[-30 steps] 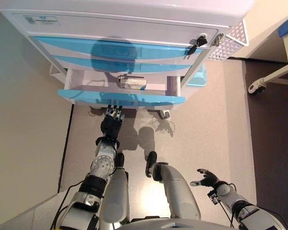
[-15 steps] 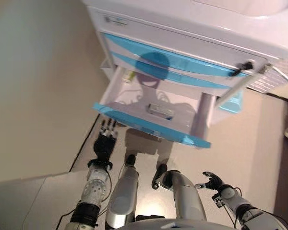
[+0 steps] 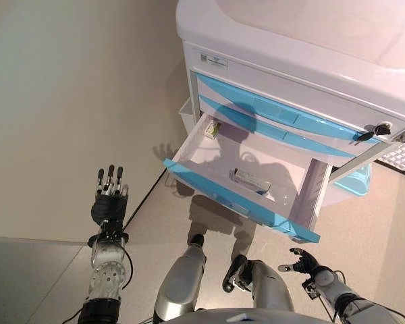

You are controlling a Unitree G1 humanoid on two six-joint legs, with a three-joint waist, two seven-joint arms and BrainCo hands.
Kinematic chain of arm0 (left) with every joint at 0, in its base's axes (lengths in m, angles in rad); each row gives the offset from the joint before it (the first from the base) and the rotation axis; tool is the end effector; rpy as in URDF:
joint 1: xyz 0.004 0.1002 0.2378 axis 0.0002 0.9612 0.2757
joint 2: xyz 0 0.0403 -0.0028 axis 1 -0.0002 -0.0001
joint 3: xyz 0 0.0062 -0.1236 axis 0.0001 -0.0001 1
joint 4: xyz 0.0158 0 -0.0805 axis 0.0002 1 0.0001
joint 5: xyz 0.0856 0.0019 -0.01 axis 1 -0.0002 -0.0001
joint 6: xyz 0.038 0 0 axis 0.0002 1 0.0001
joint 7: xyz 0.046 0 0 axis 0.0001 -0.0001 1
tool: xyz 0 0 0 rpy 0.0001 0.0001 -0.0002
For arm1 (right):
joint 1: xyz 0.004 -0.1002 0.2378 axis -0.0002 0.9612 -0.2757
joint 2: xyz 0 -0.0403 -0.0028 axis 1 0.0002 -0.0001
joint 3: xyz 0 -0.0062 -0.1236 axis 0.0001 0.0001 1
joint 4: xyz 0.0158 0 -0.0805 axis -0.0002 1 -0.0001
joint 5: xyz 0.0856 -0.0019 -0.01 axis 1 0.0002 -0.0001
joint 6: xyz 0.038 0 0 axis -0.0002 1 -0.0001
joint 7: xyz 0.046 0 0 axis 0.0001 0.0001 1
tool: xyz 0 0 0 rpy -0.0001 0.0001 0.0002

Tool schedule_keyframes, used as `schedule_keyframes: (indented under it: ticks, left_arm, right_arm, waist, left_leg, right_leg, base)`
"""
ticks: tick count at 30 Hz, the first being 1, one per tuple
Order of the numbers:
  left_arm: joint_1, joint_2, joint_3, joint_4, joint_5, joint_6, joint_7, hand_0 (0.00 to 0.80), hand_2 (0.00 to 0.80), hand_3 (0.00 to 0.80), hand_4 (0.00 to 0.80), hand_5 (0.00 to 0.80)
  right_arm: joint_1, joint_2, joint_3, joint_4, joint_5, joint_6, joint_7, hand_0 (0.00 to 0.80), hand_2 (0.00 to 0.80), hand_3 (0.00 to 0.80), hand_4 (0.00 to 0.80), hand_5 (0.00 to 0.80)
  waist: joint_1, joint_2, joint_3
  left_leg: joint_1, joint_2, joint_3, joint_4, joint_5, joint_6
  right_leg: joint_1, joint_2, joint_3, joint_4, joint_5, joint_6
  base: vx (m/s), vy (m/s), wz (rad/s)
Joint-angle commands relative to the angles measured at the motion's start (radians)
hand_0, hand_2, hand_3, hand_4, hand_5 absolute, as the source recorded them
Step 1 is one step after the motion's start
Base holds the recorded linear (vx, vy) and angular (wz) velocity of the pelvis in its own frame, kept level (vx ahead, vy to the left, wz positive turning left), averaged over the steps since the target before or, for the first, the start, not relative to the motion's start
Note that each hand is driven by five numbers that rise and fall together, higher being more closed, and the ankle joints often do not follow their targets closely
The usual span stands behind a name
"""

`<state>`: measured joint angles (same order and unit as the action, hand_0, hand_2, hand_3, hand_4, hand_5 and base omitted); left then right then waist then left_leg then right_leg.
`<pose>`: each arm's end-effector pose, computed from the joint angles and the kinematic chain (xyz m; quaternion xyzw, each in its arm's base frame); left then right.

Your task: Open the drawer and pick up the medicine

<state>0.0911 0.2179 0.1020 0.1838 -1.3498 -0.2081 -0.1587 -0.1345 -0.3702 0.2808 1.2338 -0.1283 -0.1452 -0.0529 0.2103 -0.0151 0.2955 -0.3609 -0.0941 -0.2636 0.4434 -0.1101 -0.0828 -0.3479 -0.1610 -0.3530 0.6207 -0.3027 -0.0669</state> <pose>0.1578 0.2320 -0.0088 -0.5119 -0.0687 0.1223 0.8475 0.1203 -0.2581 -0.0976 -0.2994 0.4597 0.0393 0.8352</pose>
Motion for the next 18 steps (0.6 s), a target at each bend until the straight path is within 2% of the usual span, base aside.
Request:
schedule_keyframes:
  ticks: [1,2,5,7,9,10,12,13,14,15,16,18]
  left_arm:
    - [0.035,-0.002,0.045,-0.004,0.015,-0.013,0.010,0.800,0.800,0.800,0.800,0.800]
    - [0.041,0.001,0.039,0.015,0.033,-0.012,0.019,0.800,0.800,0.800,0.800,0.800]
    - [0.055,0.005,0.044,0.072,0.051,-0.008,0.036,0.800,0.800,0.800,0.800,0.800]
    - [0.080,0.010,0.054,0.154,0.090,-0.008,0.054,0.800,0.800,0.800,0.800,0.800]
    - [0.093,0.011,0.053,0.207,0.124,-0.005,0.074,0.753,0.753,0.753,0.753,0.753]
    - [0.099,0.025,0.046,0.254,0.183,0.000,0.090,0.307,0.307,0.307,0.307,0.307]
    - [0.104,0.027,0.045,0.283,0.204,0.000,0.096,0.000,0.000,0.000,0.000,0.000]
    - [0.104,0.052,0.032,0.393,0.314,0.024,0.103,0.000,0.000,0.000,0.000,0.000]
    - [0.104,0.052,0.032,0.393,0.314,0.024,0.103,0.000,0.000,0.000,0.000,0.000]
    - [0.086,0.072,0.012,0.525,0.431,0.040,0.101,0.000,0.000,0.000,0.000,0.000]
    - [0.063,0.078,0.000,0.603,0.491,0.047,0.102,0.000,0.000,0.000,0.000,0.000]
    - [0.030,0.083,-0.012,0.699,0.566,0.052,0.099,0.000,0.000,0.000,0.000,0.000]
  right_arm:
    - [0.010,-0.053,-0.014,0.001,-0.005,0.014,-0.018,0.000,0.000,0.000,0.000,0.000]
    - [0.010,-0.055,-0.018,-0.001,-0.001,0.014,-0.020,0.000,0.000,0.000,0.000,0.000]
    - [0.009,-0.059,-0.020,-0.003,0.000,0.016,-0.026,0.000,0.000,0.000,0.000,0.000]
    - [0.009,-0.068,-0.024,-0.014,0.005,0.014,-0.035,0.000,0.000,0.000,0.000,0.000]
    - [0.010,-0.075,-0.030,-0.012,0.006,0.016,-0.043,0.000,0.000,0.000,0.000,0.000]
    - [0.011,-0.081,-0.037,-0.012,0.016,0.017,-0.046,0.000,0.000,0.000,0.000,0.000]
    - [0.012,-0.085,-0.044,-0.012,0.022,0.017,-0.050,0.000,0.000,0.000,0.000,0.000]
    - [0.012,-0.099,-0.058,-0.015,0.045,0.017,-0.054,0.000,0.000,0.000,0.000,0.000]
    - [0.012,-0.099,-0.058,-0.015,0.045,0.017,-0.054,0.000,0.000,0.000,0.000,0.000]
    - [0.003,-0.108,-0.072,-0.004,0.072,0.017,-0.060,0.000,0.000,0.000,0.000,0.000]
    - [-0.001,-0.117,-0.087,0.007,0.095,0.014,-0.064,0.000,0.000,0.000,0.000,0.000]
    - [-0.012,-0.121,-0.101,0.012,0.125,0.015,-0.075,0.000,0.000,0.000,0.000,0.000]
  waist:
    - [-0.007,0.022,-0.001]
    - [-0.010,0.028,-0.002]
    - [-0.015,0.028,-0.003]
    - [-0.026,0.026,-0.003]
    - [-0.035,0.029,-0.007]
    - [-0.044,0.031,-0.007]
    - [-0.051,0.035,-0.008]
    - [-0.073,0.043,-0.008]
    - [-0.073,0.043,-0.008]
    - [-0.093,0.052,-0.009]
    - [-0.105,0.056,-0.010]
    - [-0.123,0.058,-0.011]
  left_leg:
    - [-0.072,-0.044,0.048,-0.008,0.062,0.101]
    - [-0.081,-0.038,0.055,-0.023,0.093,0.104]
    - [-0.079,-0.033,0.066,-0.036,0.097,0.105]
    - [-0.075,-0.025,0.091,-0.056,0.101,0.112]
    - [-0.067,-0.024,0.108,-0.077,0.103,0.117]
    - [-0.064,-0.024,0.119,-0.086,0.107,0.120]
    - [-0.059,-0.022,0.129,-0.097,0.110,0.122]
    - [-0.043,-0.019,0.152,-0.128,0.118,0.126]
    - [-0.043,-0.019,0.152,-0.128,0.118,0.126]
    - [-0.025,-0.016,0.177,-0.162,0.126,0.128]
    - [-0.015,-0.015,0.191,-0.178,0.129,0.128]
    - [0.001,-0.012,0.216,-0.210,0.134,0.129]
  right_leg:
    - [0.041,0.025,0.015,-0.037,0.085,0.047]
    - [0.032,0.027,0.007,-0.054,0.114,0.040]
    - [0.028,0.033,0.024,-0.074,0.128,0.044]
    - [0.025,0.040,0.056,-0.105,0.149,0.051]
    - [0.024,0.044,0.083,-0.131,0.164,0.056]
    - [0.021,0.045,0.094,-0.140,0.173,0.058]
    - [0.019,0.046,0.107,-0.149,0.179,0.060]
    - [0.016,0.048,0.134,-0.171,0.193,0.065]
    - [0.016,0.048,0.134,-0.171,0.193,0.065]
    - [0.014,0.050,0.158,-0.193,0.207,0.071]
    - [0.013,0.051,0.173,-0.207,0.217,0.075]
    - [0.009,0.058,0.197,-0.232,0.233,0.081]
  base:
    - [-0.053,0.053,-0.03]
    - [-0.060,0.047,-0.08]
    - [-0.005,0.054,-0.20]
    - [0.024,0.085,-0.32]
    - [0.017,0.097,-0.40]
    - [0.027,0.110,-0.41]
    - [0.024,0.116,-0.31]
    - [0.016,0.106,-0.31]
    - [0.040,0.209,-0.49]
    - [0.037,0.154,-0.53]
    - [0.046,0.200,-0.58]
    - [0.037,0.134,-0.45]
